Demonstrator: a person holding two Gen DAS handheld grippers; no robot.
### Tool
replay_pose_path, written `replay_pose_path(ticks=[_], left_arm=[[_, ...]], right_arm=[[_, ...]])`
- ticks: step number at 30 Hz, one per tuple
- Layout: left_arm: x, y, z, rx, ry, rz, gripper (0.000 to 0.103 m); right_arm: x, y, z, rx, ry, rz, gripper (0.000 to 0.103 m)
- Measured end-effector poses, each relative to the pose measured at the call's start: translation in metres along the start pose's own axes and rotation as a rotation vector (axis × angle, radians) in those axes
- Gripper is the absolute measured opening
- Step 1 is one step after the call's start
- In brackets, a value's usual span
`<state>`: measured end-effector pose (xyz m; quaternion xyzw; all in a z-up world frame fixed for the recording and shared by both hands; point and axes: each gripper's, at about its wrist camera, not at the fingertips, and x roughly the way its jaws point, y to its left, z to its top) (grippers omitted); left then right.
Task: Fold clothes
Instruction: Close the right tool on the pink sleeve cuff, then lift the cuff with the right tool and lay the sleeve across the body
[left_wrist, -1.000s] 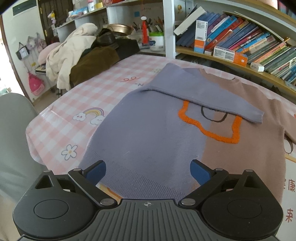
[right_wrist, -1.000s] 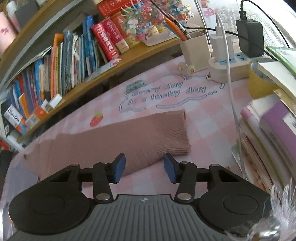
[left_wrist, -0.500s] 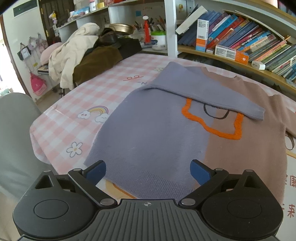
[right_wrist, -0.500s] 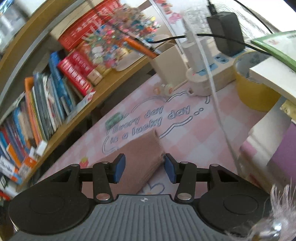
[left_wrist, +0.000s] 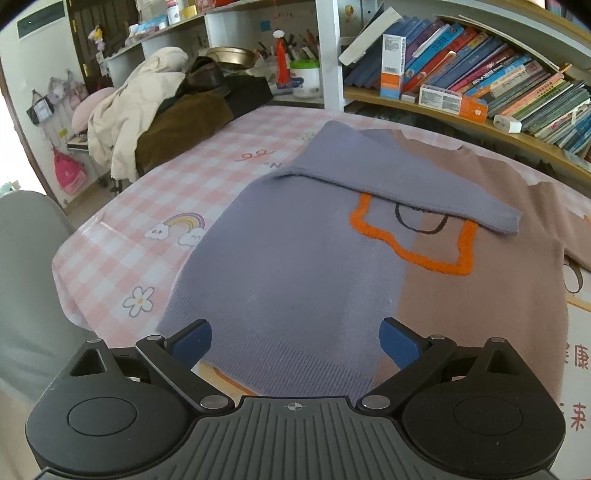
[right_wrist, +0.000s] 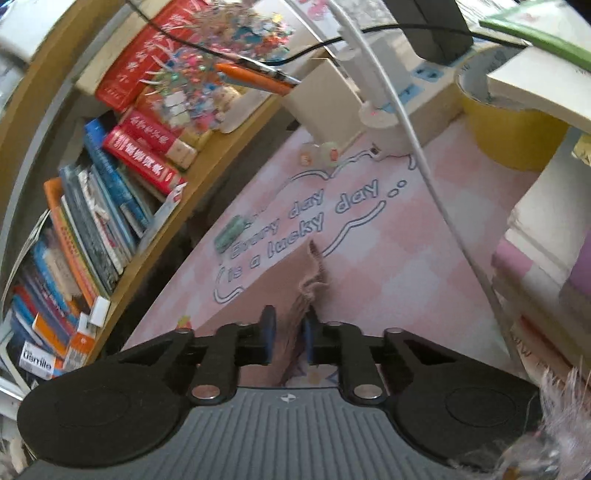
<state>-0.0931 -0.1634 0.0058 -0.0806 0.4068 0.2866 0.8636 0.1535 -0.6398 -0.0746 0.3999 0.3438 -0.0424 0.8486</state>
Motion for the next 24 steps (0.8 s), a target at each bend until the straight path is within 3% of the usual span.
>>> replay_pose_path(ticks=[5, 18, 24], left_arm=[[0.002, -0.001, 0.000, -0.001, 0.010, -0.006, 0.099], [0.004, -0.011, 0.003, 0.033, -0.004, -0.062, 0.099], [0.008, -0.003, 0.006, 0.041, -0.017, -0.106, 0.099]], right_arm=[[-0.005, 0.007, 0.005, -0.055, 0.010, 0.002, 0.005], [-0.066, 0.081, 0.025, -0.199, -0.084, 0.280, 0.005], [-0.073, 0.113, 0.017, -0.243, -0.078, 0.314, 0.005]])
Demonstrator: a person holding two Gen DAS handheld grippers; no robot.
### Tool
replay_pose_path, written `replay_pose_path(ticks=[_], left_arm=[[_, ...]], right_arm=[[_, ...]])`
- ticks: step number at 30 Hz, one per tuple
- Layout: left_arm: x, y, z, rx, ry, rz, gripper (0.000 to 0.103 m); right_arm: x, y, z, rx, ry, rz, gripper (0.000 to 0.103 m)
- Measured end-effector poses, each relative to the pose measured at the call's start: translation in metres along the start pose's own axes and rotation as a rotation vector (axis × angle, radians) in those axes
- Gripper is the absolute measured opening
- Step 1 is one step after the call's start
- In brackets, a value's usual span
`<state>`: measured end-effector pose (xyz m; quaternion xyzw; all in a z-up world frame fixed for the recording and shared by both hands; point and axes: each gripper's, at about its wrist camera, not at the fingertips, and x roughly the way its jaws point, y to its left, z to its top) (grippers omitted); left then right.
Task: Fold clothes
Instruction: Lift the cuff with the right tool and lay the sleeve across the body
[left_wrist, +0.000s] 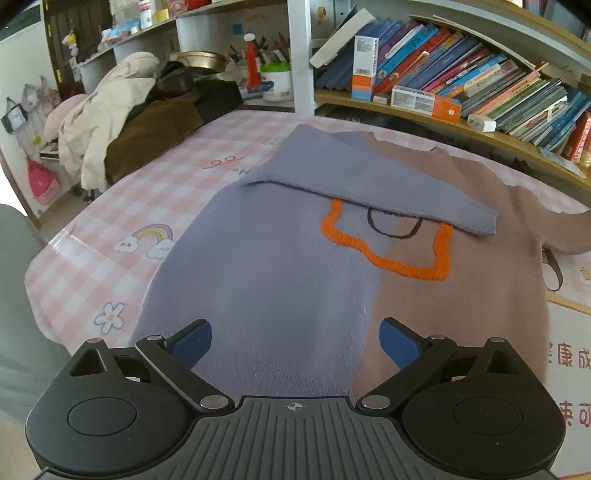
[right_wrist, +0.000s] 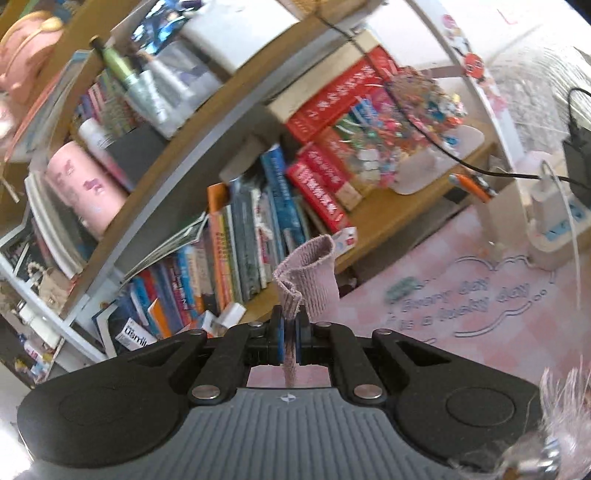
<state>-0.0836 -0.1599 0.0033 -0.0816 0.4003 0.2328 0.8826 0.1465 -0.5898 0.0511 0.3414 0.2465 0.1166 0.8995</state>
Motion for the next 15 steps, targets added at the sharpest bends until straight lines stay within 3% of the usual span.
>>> replay_pose_path(ticks=[6, 15], left_arm=[[0.006, 0.013, 0.004, 0.024, -0.022, -0.079, 0.099], [0.019, 0.052, 0.025, 0.090, -0.093, -0.280, 0.099]], right_arm=[[0.006, 0.037, -0.012, -0.038, 0.013, 0.014, 0.005], [0.017, 0.118, -0.049, -0.083, 0.015, 0.047, 0.005]])
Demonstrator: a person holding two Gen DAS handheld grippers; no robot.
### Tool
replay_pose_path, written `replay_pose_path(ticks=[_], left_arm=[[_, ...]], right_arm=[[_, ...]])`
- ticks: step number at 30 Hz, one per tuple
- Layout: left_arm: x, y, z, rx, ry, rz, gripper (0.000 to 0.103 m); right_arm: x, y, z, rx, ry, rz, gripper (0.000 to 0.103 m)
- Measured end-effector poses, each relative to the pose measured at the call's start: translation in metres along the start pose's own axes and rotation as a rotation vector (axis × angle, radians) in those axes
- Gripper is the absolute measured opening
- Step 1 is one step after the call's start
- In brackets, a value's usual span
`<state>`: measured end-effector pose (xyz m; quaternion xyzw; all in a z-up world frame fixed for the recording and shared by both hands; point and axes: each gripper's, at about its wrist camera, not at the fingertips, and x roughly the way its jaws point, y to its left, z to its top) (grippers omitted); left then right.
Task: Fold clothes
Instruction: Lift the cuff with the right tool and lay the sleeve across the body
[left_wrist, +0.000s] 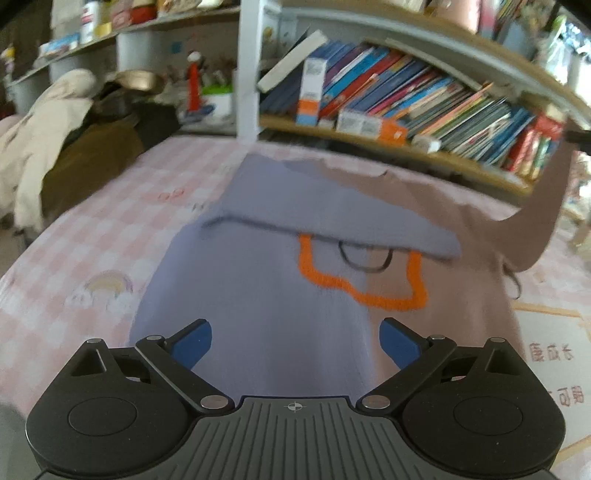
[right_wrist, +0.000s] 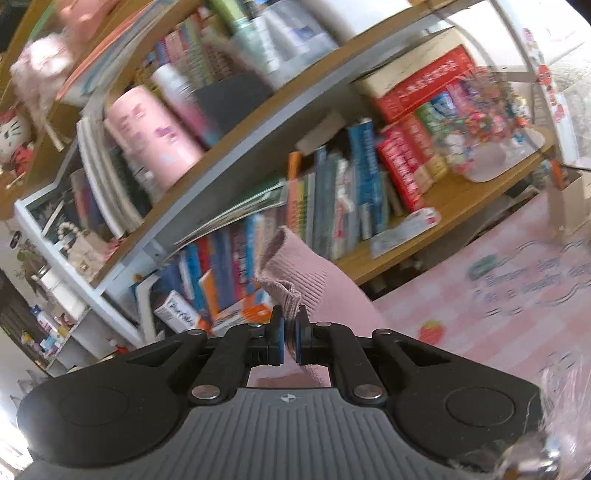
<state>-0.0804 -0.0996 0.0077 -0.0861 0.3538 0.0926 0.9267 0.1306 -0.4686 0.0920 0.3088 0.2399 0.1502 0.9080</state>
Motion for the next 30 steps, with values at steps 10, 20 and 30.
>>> replay_pose_path(ticks=[10, 20, 30], left_arm=[[-0.002, 0.068, 0.010, 0.055, -0.052, -0.093, 0.099], [-0.009, 0.134, 0.011, -0.002, -0.112, -0.105, 0.099], [-0.011, 0.163, 0.003, -0.040, -0.118, -0.106, 0.099]], right_arm=[[0.034, 0.103, -0.047, -0.079, 0.011, 0.034, 0.005], [0.061, 0.168, -0.082, -0.134, 0.044, 0.038, 0.005], [0.083, 0.205, -0.113, -0.193, 0.113, 0.039, 0.005]])
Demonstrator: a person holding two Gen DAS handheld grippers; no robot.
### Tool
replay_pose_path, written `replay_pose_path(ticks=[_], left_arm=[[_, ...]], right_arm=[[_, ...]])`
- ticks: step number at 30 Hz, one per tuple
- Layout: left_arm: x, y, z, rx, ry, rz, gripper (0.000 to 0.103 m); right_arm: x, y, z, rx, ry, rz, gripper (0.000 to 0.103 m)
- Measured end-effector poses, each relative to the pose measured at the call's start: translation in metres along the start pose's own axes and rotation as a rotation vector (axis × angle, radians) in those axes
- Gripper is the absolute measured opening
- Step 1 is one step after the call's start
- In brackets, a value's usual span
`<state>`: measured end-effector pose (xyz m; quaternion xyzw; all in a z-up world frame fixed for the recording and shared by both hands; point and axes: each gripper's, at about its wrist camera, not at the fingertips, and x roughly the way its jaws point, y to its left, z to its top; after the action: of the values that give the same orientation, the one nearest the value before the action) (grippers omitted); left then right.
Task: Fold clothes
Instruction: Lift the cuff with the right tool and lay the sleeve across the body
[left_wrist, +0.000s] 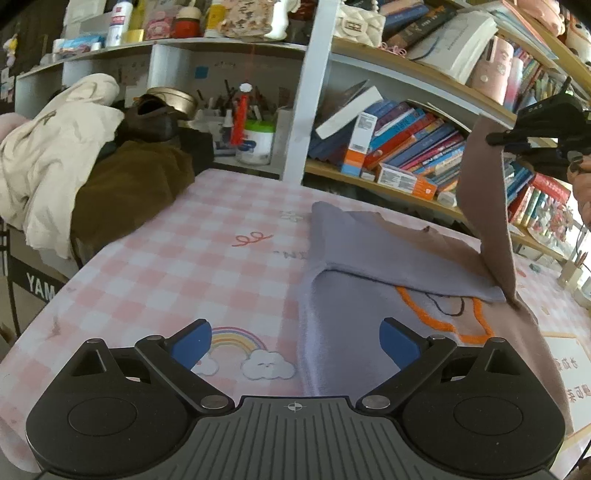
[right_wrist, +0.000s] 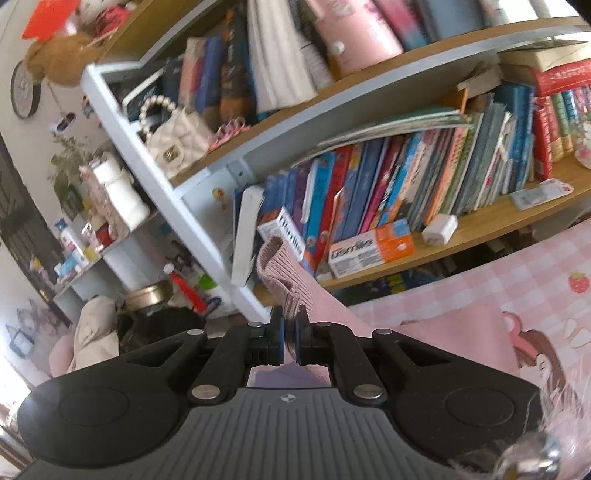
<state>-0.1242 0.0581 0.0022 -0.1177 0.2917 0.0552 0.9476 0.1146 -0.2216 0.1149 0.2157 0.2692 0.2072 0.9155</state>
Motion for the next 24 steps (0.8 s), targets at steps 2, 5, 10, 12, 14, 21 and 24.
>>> replay_pose_path(ticks=[2, 5, 10, 12, 14, 21, 24], left_arm=[[-0.002, 0.005, -0.001, -0.003, -0.004, 0.006, 0.099], [-0.005, 0.012, -0.002, -0.007, -0.003, 0.016, 0.099], [-0.008, 0.020, -0.004, -0.002, 0.010, 0.029, 0.099], [-0.010, 0.023, -0.005, -0.002, 0.015, 0.034, 0.099], [-0.011, 0.026, -0.005, -0.003, 0.019, 0.040, 0.099], [-0.015, 0.032, -0.009, -0.011, 0.039, 0.058, 0.099], [-0.017, 0.032, -0.010, -0.010, 0.038, 0.062, 0.099]], right_arm=[[0.010, 0.007, -0.006, -0.017, 0.017, -0.014, 0.005], [0.030, 0.019, -0.020, -0.046, 0.050, -0.048, 0.005], [0.066, 0.034, -0.051, -0.094, 0.126, -0.091, 0.005], [0.078, 0.038, -0.063, -0.115, 0.163, -0.105, 0.005], [0.088, 0.041, -0.075, -0.140, 0.195, -0.116, 0.005], [0.113, 0.045, -0.109, -0.204, 0.336, -0.101, 0.031], [0.109, 0.038, -0.113, -0.154, 0.346, 0.011, 0.063]])
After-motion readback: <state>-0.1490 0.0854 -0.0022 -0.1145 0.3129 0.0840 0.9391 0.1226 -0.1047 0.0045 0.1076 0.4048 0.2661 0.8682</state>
